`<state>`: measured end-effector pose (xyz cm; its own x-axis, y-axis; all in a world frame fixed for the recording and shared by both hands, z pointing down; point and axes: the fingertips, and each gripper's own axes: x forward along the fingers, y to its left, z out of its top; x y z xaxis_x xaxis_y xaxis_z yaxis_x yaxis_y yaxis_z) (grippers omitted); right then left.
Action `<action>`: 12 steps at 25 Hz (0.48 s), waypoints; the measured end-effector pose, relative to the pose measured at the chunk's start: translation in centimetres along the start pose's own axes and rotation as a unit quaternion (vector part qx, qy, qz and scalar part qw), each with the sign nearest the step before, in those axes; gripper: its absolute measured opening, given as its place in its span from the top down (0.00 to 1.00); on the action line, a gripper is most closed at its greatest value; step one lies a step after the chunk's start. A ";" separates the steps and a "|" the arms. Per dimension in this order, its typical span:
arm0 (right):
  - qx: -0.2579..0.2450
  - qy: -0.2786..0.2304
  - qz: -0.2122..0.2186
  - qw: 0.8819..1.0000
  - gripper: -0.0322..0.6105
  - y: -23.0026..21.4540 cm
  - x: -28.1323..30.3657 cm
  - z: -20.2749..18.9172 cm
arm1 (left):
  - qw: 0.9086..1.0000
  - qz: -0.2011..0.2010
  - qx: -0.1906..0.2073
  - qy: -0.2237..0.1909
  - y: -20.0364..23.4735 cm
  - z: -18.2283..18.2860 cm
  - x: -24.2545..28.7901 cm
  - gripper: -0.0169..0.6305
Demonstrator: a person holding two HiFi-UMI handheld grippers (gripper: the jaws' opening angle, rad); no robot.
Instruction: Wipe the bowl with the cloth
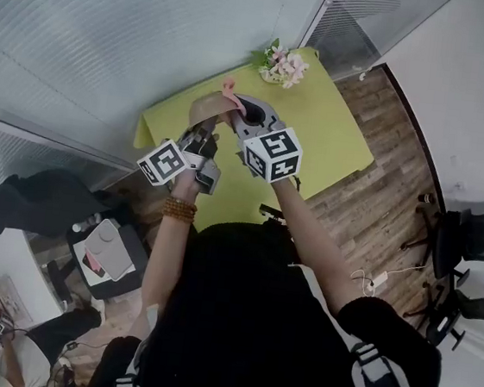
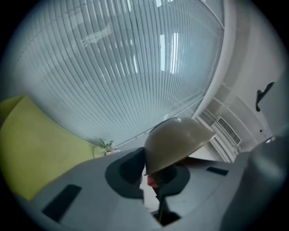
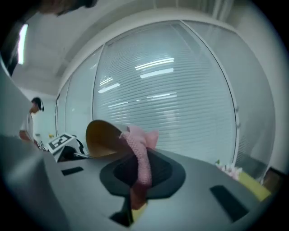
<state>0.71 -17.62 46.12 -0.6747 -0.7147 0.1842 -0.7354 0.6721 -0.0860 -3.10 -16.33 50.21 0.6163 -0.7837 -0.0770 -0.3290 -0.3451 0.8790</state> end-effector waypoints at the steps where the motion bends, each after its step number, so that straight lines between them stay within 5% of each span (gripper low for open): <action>1: 0.025 0.005 0.009 1.000 0.92 -0.3 -0.1 -0.4 | 1.000 -0.001 0.006 0.007 0.0 -0.4 0.2 0.94; 4: -0.019 0.021 -0.023 0.999 0.92 -1.6 -0.7 -1.0 | 0.995 0.016 0.094 0.037 0.1 -1.3 0.8 0.90; 6: -0.115 0.034 -0.062 0.991 0.92 -2.1 -1.3 -1.0 | 0.986 0.035 0.159 0.047 0.3 -0.9 0.5 0.66; 7: -0.171 0.040 -0.075 0.982 0.92 -2.1 -1.6 -0.8 | 0.977 0.052 0.200 0.056 0.6 -0.7 0.3 0.65; 8: -0.226 0.046 -0.083 0.969 0.91 -1.8 -1.7 -0.7 | 0.963 0.074 0.251 0.067 1.0 -0.7 0.2 0.67; 10: -0.315 0.052 -0.090 0.944 0.91 -0.8 -1.7 -0.4 | 0.933 0.112 0.333 0.080 1.5 -0.8 -0.1 0.88; 11: -0.341 0.052 -0.093 0.934 0.91 -0.4 -1.6 -0.2 | 0.934 0.119 0.329 0.074 1.6 -0.8 -0.1 0.89; 12: -0.351 0.050 -0.096 0.930 0.91 -0.2 -1.6 -0.1 | 0.947 0.117 0.294 0.063 1.6 -0.8 -0.1 0.91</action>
<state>1.90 -16.58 45.92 -0.5010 -0.8363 0.2227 -0.5959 0.5199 0.6121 -3.16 -16.44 52.02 0.5450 -0.8196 0.1769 -0.7859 -0.4258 0.4483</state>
